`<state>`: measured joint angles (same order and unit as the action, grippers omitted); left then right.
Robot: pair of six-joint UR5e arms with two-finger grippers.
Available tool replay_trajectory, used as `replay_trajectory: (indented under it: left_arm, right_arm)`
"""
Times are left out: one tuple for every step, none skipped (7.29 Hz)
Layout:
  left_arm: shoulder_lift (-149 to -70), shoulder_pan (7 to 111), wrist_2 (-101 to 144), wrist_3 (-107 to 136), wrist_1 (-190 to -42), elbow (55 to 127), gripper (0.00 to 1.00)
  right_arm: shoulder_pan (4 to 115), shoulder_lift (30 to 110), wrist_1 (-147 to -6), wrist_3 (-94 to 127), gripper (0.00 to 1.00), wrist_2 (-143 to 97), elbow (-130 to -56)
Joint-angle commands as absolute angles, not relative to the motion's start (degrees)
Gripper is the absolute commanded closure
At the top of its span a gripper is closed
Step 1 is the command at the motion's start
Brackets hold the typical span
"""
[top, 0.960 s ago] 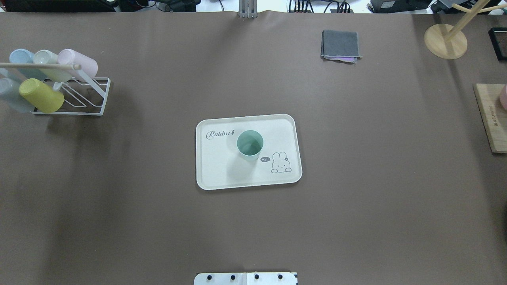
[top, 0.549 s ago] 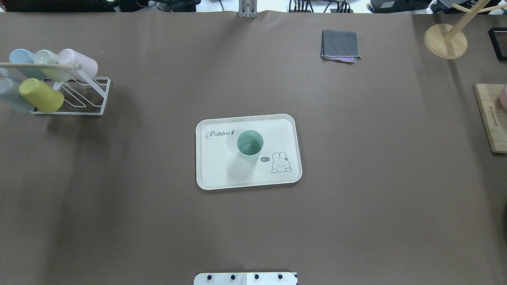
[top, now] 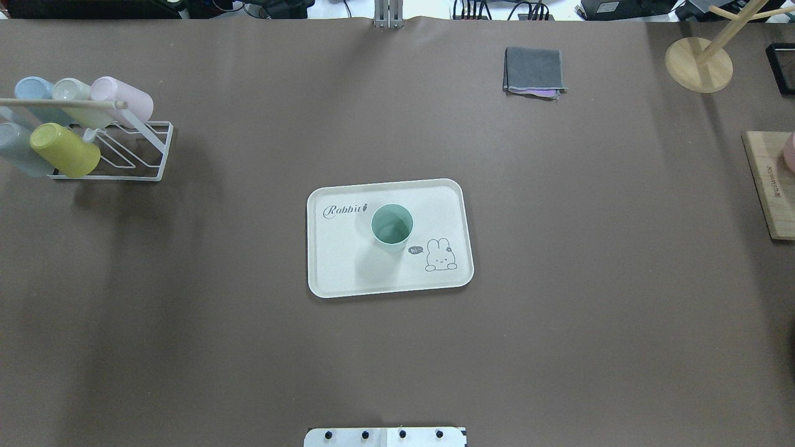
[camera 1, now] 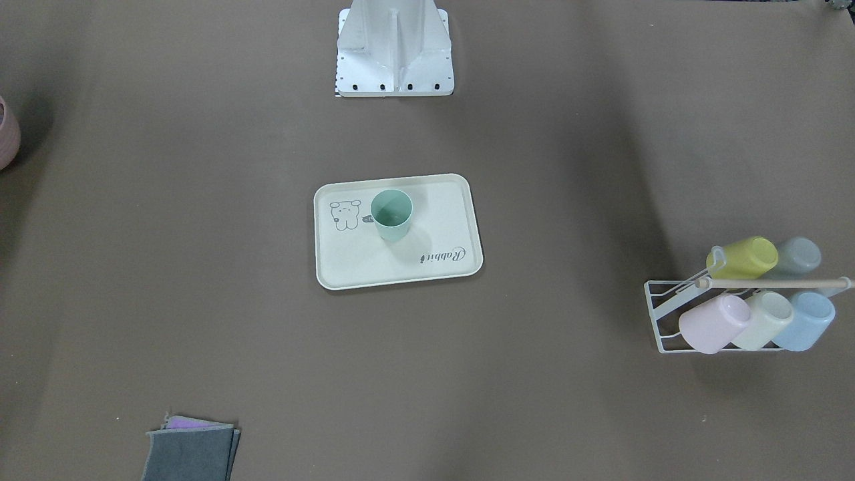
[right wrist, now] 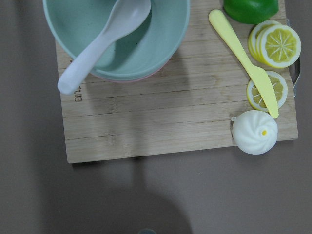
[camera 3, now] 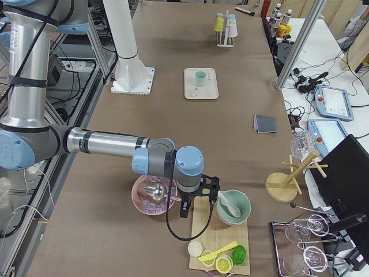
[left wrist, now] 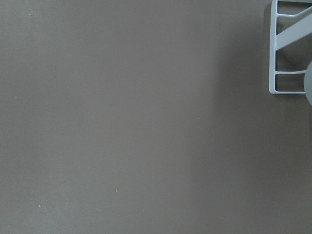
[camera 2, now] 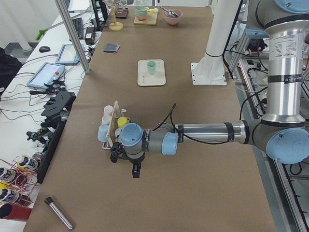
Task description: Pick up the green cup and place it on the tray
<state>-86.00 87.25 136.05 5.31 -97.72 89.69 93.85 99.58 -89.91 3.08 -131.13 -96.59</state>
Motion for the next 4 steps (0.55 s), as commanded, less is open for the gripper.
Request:
replay_trajectory:
  left_arm:
    - [-86.04, 87.36, 136.05, 5.19, -97.65, 88.43, 0.02]
    - [-86.04, 87.97, 136.14, 5.27, -97.56, 88.42, 0.02]
    - [-85.87, 88.50, 136.14, 5.19, -97.65, 88.33, 0.02]
    - [-85.78, 88.85, 136.06, 5.19, -97.65, 88.24, 0.02]
  right_arm:
    - [93.87, 99.58, -89.91, 3.08, 0.00, -131.13, -96.59]
    - [93.78, 99.67, -89.91, 3.08, 0.00, -131.13, -96.59]
    - [93.87, 99.67, -89.91, 3.16, 0.00, -131.05, -96.59]
    - [93.78, 99.75, -89.91, 3.16, 0.00, -131.04, -96.59]
